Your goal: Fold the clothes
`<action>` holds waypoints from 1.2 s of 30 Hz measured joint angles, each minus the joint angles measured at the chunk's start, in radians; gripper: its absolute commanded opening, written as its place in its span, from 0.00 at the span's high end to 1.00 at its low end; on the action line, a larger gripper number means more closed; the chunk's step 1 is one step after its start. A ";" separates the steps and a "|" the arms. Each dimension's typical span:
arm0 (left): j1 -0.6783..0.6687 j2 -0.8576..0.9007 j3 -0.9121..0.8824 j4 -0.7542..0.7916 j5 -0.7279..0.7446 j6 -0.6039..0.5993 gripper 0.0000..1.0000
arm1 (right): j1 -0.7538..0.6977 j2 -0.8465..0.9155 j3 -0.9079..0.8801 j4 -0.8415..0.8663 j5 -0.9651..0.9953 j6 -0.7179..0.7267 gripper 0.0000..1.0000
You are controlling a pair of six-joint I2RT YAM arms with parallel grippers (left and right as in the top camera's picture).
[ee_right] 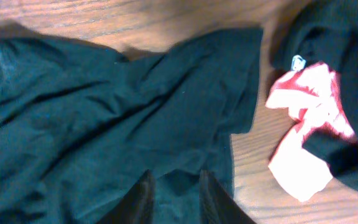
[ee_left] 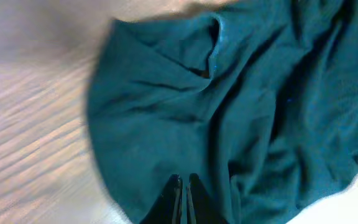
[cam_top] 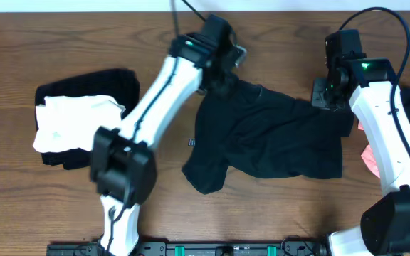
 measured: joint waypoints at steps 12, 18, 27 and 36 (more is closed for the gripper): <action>-0.011 0.275 -0.002 0.190 0.006 0.060 0.94 | -0.015 0.000 0.000 -0.001 -0.136 0.018 0.99; -0.011 0.277 -0.002 0.245 -0.086 0.056 0.94 | -0.015 0.000 0.000 0.000 -0.145 0.018 0.98; 0.109 0.299 0.017 0.320 -0.290 -0.075 0.94 | -0.015 0.000 -0.002 0.035 -0.142 0.018 0.99; 0.275 0.303 0.019 0.330 -0.309 -0.119 0.94 | -0.015 0.056 -0.099 0.287 -0.151 0.013 0.99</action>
